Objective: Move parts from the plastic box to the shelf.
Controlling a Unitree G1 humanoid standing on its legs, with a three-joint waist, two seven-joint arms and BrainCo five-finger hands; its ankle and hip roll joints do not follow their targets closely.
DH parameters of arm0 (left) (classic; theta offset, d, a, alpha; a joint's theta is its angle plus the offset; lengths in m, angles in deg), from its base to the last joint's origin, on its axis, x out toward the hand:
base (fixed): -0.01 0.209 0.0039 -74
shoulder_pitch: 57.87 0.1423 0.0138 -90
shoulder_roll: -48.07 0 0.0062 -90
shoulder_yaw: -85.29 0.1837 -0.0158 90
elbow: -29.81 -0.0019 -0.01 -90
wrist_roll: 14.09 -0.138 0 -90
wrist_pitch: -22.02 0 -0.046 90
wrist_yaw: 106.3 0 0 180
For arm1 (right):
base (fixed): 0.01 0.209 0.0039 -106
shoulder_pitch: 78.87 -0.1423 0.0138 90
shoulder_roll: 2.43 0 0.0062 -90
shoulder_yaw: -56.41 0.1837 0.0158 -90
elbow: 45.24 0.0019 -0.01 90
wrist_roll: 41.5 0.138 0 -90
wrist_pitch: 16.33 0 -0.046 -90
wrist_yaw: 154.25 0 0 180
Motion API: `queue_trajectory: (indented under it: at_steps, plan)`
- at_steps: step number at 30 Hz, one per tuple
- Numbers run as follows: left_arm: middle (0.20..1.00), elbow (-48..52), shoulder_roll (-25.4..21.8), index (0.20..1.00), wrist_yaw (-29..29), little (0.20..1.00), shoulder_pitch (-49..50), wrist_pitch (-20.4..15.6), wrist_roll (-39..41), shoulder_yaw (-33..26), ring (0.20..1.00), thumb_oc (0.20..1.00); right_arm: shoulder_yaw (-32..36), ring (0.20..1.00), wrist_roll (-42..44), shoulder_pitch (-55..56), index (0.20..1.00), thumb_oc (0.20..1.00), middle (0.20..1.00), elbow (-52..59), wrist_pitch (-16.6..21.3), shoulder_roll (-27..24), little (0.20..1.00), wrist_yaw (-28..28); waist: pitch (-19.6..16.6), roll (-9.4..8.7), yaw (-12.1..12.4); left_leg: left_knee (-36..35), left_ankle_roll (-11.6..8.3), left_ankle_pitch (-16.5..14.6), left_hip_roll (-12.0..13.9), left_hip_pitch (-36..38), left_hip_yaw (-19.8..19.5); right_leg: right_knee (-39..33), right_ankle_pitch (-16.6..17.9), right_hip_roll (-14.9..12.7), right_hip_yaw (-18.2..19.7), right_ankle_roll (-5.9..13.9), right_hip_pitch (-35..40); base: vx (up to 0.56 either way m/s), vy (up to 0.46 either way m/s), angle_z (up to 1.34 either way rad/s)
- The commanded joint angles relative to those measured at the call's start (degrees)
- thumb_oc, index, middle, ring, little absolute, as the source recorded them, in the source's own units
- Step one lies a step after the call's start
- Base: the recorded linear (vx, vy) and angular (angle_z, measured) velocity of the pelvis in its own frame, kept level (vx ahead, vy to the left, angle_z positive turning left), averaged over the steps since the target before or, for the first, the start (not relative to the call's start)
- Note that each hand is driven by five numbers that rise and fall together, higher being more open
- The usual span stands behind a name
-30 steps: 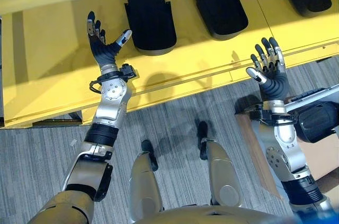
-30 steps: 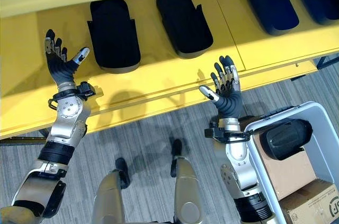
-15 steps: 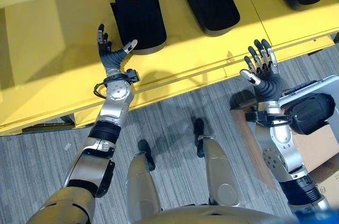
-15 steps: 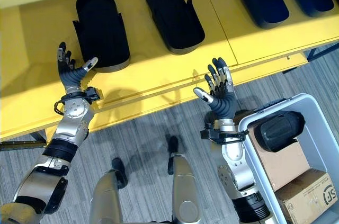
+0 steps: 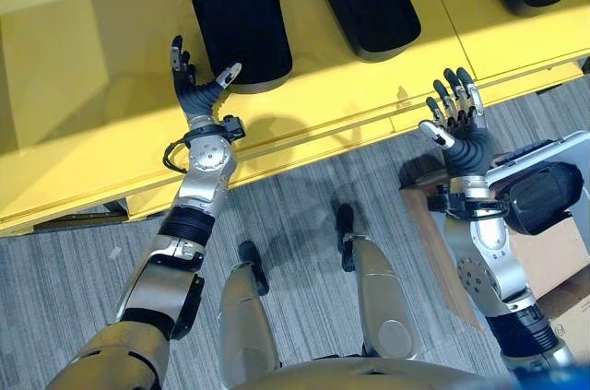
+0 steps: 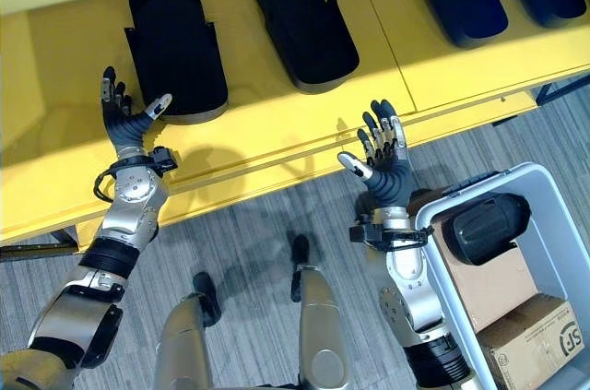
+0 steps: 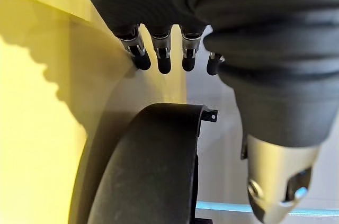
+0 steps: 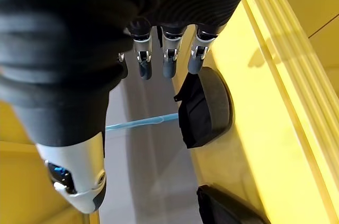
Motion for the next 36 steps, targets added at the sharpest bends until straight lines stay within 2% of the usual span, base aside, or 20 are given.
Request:
queue_trajectory:
  at_steps: [1, 18, 36]
  plan:
    - [1.0, 0.08, 1.99, 1.0, 0.15, 1.0, -0.23, -0.45, 1.59, 0.51, 1.0, 1.0, 1.18, 1.0, 1.28, 0.76, 1.0, 1.0, 1.0, 3.48, 4.48, -1.53, 1.0, 0.0, -0.77, 0.88, 0.1, -2.42, -0.88, 6.98, 0.88, -2.83, -2.87, 4.85, -2.13, -0.28, -0.73, 1.43, 1.94, 0.0, 0.0, 0.0]
    - [1.0, 0.95, 4.88, 1.0, 1.98, 1.0, 1.44, -0.08, 1.12, 3.51, 1.0, 1.0, 0.87, 1.0, 1.98, 1.18, 1.0, 1.0, 1.0, 3.52, 4.45, -1.38, 1.0, -0.33, -0.7, 0.98, 0.13, -2.02, -0.9, 6.9, 0.95, -3.24, -2.88, 5.92, -2.37, -0.3, -0.55, 1.19, 1.32, 0.0, 0.0, 0.0]
    - [1.0, 1.18, 5.86, 1.0, 3.56, 1.0, 1.03, 0.33, 1.06, 5.89, 1.0, 1.0, 0.46, 1.0, 2.14, 0.98, 1.0, 1.0, 1.0, 3.42, 4.32, -1.66, 1.0, -0.23, -0.92, 1.23, -0.07, -1.88, -0.84, 6.98, 1.1, -3.33, -2.62, 6.41, -2.24, -0.24, -0.06, 1.2, 0.76, 0.0, 0.0, 0.0]
